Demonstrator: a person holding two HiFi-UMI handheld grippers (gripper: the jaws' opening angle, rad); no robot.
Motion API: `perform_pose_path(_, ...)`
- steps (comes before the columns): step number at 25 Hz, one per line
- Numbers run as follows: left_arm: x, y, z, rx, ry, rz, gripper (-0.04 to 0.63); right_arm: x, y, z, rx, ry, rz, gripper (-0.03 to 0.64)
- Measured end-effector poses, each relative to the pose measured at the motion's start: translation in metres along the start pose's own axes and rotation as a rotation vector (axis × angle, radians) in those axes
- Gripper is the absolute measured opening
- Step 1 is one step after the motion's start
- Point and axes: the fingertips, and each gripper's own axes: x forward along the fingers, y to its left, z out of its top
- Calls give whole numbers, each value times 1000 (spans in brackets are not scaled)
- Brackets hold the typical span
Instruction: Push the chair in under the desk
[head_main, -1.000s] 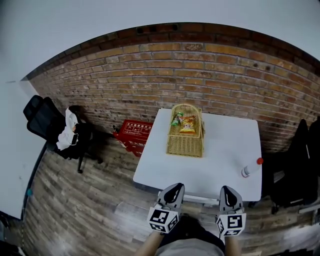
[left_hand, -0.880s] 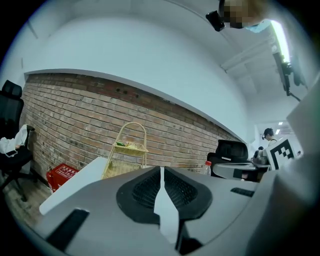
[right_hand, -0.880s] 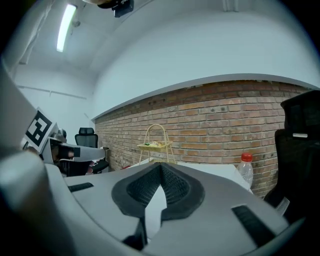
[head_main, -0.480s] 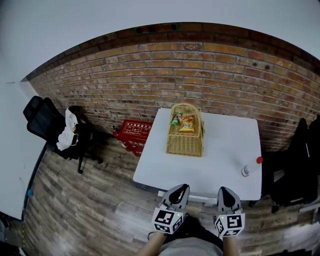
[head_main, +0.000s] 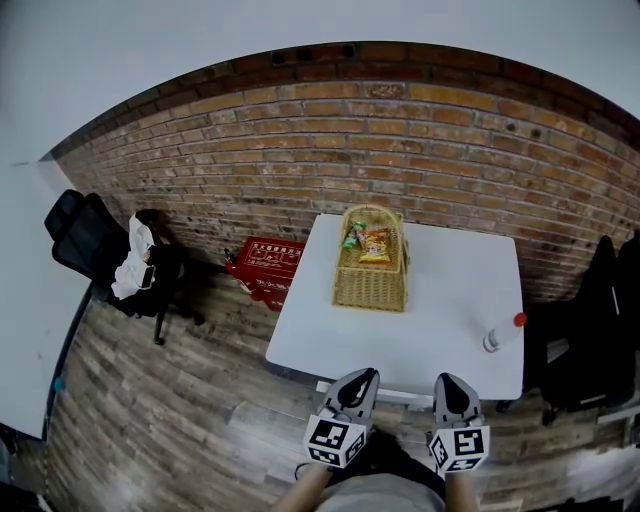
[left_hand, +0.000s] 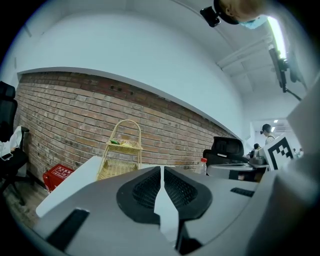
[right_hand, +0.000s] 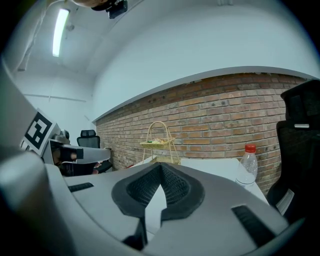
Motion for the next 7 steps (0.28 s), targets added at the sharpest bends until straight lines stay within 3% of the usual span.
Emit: perform_pose_path(7, 1, 4, 2, -9, 4, -3, 34, 6, 3, 3, -4, 4, 13, 15)
